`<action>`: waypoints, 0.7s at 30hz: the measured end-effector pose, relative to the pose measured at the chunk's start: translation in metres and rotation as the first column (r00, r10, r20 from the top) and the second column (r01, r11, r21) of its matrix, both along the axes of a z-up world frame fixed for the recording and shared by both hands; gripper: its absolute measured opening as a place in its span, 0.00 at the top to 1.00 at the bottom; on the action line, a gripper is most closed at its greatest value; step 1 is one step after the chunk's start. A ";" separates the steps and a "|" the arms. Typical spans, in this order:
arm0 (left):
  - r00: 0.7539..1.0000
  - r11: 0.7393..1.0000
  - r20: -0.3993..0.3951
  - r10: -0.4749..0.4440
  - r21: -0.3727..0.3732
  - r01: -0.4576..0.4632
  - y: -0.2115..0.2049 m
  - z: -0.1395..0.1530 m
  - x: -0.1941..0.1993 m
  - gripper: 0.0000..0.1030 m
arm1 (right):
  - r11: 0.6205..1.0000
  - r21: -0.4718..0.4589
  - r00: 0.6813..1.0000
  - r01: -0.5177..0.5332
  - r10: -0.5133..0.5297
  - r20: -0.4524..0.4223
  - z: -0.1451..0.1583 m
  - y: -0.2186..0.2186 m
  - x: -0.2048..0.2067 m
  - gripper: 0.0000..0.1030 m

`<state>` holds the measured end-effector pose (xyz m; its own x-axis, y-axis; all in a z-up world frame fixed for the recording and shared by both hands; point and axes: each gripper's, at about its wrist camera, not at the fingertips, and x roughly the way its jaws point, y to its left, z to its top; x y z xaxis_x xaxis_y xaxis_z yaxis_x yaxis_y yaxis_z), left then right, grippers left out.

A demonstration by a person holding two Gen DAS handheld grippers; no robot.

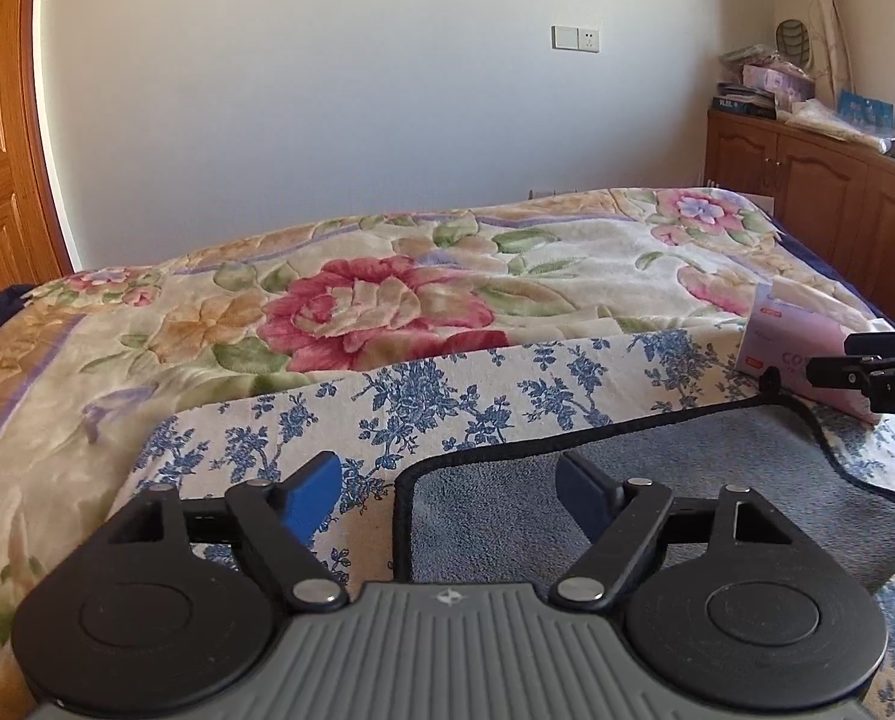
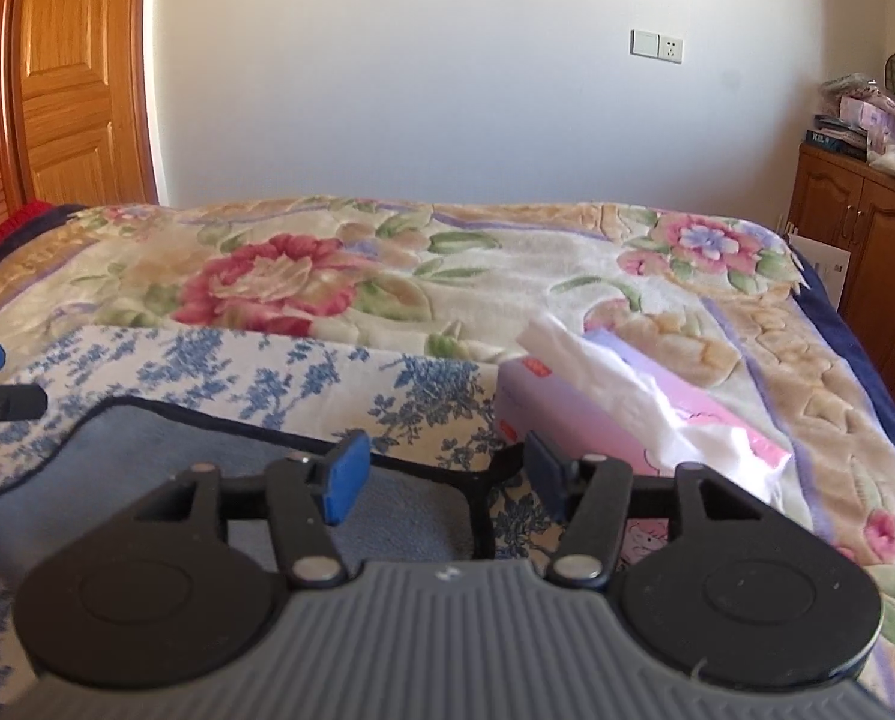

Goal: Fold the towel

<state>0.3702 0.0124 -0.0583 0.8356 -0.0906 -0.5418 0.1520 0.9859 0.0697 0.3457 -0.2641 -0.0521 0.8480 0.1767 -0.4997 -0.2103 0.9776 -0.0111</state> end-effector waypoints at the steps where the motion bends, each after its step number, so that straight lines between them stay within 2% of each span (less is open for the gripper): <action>1: 1.000 1.000 0.005 0.000 0.001 0.000 -0.001 0.004 -0.004 0.17 | 1.000 0.002 1.000 0.000 0.000 0.003 0.004 0.001 -0.004 0.42; 5: 0.999 1.000 0.023 0.021 -0.018 -0.021 -0.002 0.021 -0.020 0.05 | 1.000 0.012 1.000 -0.001 0.001 0.006 0.016 0.004 -0.019 0.35; 10: 0.999 1.000 0.039 0.010 -0.014 -0.010 -0.006 0.039 -0.039 0.05 | 1.000 0.019 1.000 -0.019 0.019 0.016 0.026 0.008 -0.044 0.17; 15: 0.998 1.000 0.055 0.001 -0.021 0.001 -0.012 0.057 -0.059 0.04 | 1.000 0.015 1.000 -0.022 0.022 0.009 0.027 0.010 -0.064 0.09; 17: 0.998 1.000 0.065 -0.009 -0.011 0.010 -0.016 0.063 -0.067 0.04 | 1.000 0.007 1.000 -0.017 0.016 0.023 0.028 0.009 -0.072 0.00; 21: 0.996 0.999 0.082 -0.029 0.016 0.028 -0.024 0.076 -0.080 0.03 | 1.000 0.014 1.000 -0.007 0.007 0.010 0.026 0.003 -0.081 0.00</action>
